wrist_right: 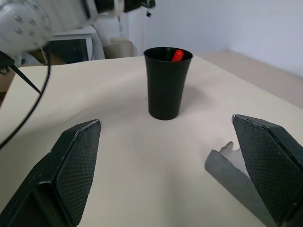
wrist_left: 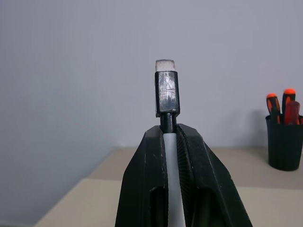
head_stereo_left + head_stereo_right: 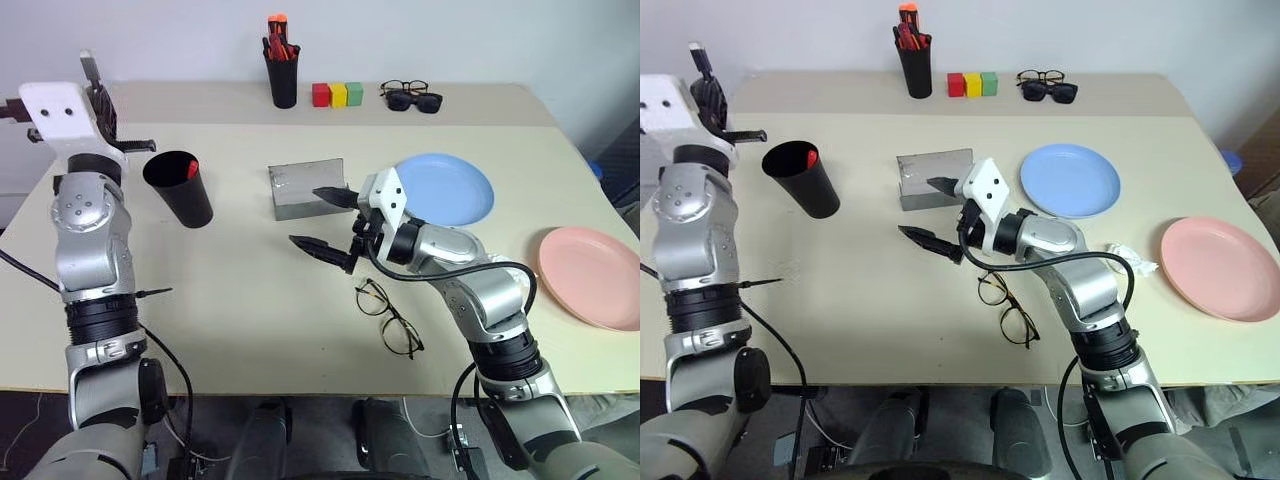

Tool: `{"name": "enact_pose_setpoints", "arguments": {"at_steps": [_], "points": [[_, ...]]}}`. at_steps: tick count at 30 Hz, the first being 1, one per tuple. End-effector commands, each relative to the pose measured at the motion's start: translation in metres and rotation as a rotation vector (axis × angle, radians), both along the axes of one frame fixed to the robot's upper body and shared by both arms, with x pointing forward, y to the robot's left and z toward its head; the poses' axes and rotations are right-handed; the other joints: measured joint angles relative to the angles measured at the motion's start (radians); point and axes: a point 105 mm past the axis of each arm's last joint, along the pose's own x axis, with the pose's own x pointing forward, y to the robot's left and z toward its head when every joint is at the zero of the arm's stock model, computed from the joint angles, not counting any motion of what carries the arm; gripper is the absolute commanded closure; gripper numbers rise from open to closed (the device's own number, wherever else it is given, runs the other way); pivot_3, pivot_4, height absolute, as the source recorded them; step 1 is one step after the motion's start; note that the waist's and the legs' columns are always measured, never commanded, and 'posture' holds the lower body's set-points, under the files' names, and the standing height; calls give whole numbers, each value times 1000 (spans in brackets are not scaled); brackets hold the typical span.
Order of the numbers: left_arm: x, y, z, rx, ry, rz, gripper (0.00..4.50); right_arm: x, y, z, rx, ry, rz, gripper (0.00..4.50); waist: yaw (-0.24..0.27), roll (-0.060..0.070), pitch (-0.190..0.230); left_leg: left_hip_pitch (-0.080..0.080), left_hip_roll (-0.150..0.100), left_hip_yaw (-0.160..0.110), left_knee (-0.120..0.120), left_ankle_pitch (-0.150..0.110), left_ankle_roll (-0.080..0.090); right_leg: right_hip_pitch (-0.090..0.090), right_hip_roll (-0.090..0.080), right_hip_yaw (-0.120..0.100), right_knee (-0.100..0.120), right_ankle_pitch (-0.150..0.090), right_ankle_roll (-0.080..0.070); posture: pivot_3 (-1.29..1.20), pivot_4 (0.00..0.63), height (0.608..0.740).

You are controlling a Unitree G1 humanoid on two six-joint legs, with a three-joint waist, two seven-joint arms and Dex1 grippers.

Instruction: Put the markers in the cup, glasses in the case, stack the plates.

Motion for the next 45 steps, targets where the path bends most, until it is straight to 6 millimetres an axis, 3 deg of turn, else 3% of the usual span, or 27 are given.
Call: {"name": "enact_pose_setpoints", "arguments": {"at_steps": [1, 8, 11, 14, 16, 18, 21, 23, 26, 29, 35, 39, 42, 45], "points": [[3, -10, -3, 29, -16, -49, 4408, -7, 5, 11, 29, -47, 22, 0, -2, 0, 0, 0, 0, 0, 0, 0, 0, 0, 0, 0, 0, 0, 0, 0, 150, 740], [13, -16, -41, 37, 98, -72, 4408, -9, 5, 10, 36, -46, 14, 0, -9, 0, 0, 0, 0, 0, 0, 0, 0, -1, 1, 0, 1, 0, 0, 0, 150, 740], [10, -14, -38, 14, 79, -71, 3414, -9, 5, 10, 36, -47, 11, 0, -6, 0, 0, 0, 0, 0, 0, 0, 0, -1, 1, 0, 2, 0, 0, 0, 150, 740], [6, -16, -25, 11, 25, -90, 1902, -9, 4, 10, 35, -46, 9, 0, -5, 0, 0, 0, 0, 0, 0, 0, 0, 0, 0, 0, 1, 0, 0, 0, 150, 740], [2, -22, -16, 8, -14, -126, 1902, -9, 4, 10, 35, -46, 10, 0, -5, 0, 0, 0, 0, 0, 0, 0, 0, 0, 0, 0, 2, 0, 0, 0, 150, 740], [-3, -34, -2, 34, -63, -197, 1902, -9, 4, 10, 35, -46, 10, 0, -5, 0, 0, 0, 0, 0, 0, 0, 0, 0, 0, 0, 2, 0, 0, 0, 150, 740], [-10, -70, 14, 99, -74, -404, 1902, -8, 2, 11, 32, -50, 4, 0, -5, 0, 0, 0, 0, 0, 0, 0, 0, 0, 0, 0, 1, 0, 0, 0, 150, 740], [-11, -98, 8, 183, 18, -559, 1318, -5, -2, 12, 26, -57, -10, 0, -6, 0, 0, 0, 0, 0, 0, 0, 0, 0, 0, 0, 1, 0, 0, 0, 150, 740], [-10, -133, -29, 336, 308, -744, 57, 0, -11, 16, 7, -78, -38, 0, -7, 0, 0, 0, 0, 0, 0, 0, 0, 0, 1, 0, 1, 0, 0, 0, 150, 740], [2, -150, -70, 438, 575, -789, 57, 5, -26, 22, -26, -107, -74, 0, -7, 1, 0, 1, 0, 0, 0, 0, 0, 0, 1, 0, 2, 0, 0, 0, 150, 740], [29, -181, -104, 394, 775, -918, 57, 4, -55, 15, -113, -114, -128, 0, -4, 0, 1, 0, 0, 0, 0, 0, 0, 0, 1, 0, 1, 0, 0, 0, 150, 740], [44, -189, -119, 434, 841, -937, 57, 0, -62, 10, -129, -108, -160, 0, -12, 0, 1, 0, 1, 0, -1, 0, 1, 0, 1, 0, 0, 0, 0, 0, 150, 740], [50, -192, -129, 483, 894, -953, 941, -3, -66, 8, -129, -109, -193, 0, -13, 0, 1, 0, 1, 0, 0, 0, 1, -1, 2, 0, 1, 0, 0, 0, 150, 740], [52, -195, -129, 516, 895, -974, 2461, -5, -69, 7, -129, -106, -216, 0, -13, 0, 1, 0, 1, 0, 0, 0, 1, -1, 1, 0, 1, 0, 0, 0, 150, 740]]}}
